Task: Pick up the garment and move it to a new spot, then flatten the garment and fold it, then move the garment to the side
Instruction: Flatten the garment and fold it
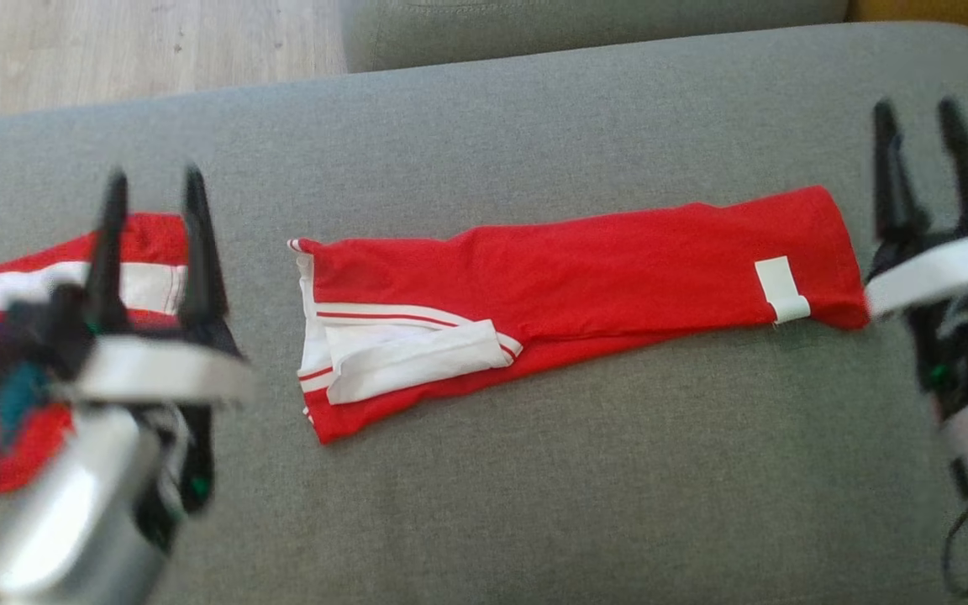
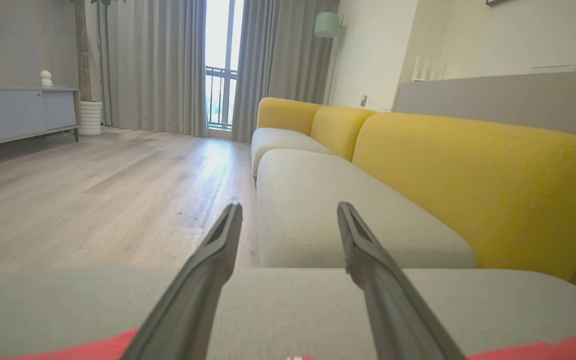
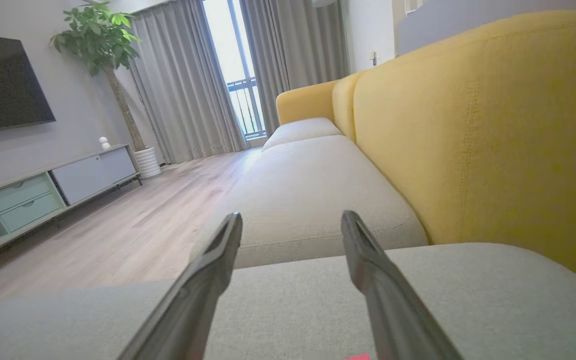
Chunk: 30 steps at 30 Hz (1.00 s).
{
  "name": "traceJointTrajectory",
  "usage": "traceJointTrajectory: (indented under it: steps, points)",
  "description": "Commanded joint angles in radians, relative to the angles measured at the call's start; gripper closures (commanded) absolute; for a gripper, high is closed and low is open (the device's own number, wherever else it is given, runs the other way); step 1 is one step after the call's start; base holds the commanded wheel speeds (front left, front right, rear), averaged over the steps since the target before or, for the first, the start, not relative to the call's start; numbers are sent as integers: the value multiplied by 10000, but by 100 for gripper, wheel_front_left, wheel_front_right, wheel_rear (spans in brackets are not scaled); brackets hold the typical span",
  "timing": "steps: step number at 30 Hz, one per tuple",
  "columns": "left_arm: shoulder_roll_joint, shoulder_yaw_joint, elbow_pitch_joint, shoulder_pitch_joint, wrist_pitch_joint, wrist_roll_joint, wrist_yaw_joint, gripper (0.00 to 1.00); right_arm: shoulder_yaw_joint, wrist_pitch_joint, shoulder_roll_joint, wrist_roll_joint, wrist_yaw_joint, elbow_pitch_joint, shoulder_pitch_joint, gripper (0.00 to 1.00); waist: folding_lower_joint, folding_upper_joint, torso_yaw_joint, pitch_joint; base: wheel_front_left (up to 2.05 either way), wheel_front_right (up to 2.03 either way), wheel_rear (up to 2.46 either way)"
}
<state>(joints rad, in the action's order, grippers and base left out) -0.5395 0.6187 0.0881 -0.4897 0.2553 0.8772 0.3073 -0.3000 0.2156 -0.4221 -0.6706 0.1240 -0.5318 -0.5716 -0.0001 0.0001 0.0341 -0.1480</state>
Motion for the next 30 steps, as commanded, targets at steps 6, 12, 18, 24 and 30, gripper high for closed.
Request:
traceJointTrajectory:
  steps: [6,12,18,24,30]
  points:
    - [1549,-1905,-448,2143,63,-2224,-704,0,1242,371,1590,1970,67,1214,1901,0,1,-1,-47,277,0,0,0]
    - [2580,-2447,432,3198,63,-3530,-1676,0,1980,390,2689,3152,67,1541,3230,0,1,-1,-142,428,0,0,0]
    - [3112,-3188,850,3264,64,-4250,-2370,0,2308,138,2995,3586,67,1962,3563,0,1,-1,-224,398,0,0,0]
    - [3590,-3525,1099,3037,64,-4780,-2904,0,2641,-408,3013,3962,67,2148,3461,0,1,-1,-408,135,0,0,0]
    - [3926,-3728,1402,2826,64,-5159,-3361,0,4537,-1525,3317,4785,67,1035,2585,0,1,-1,-622,-416,0,0,0]
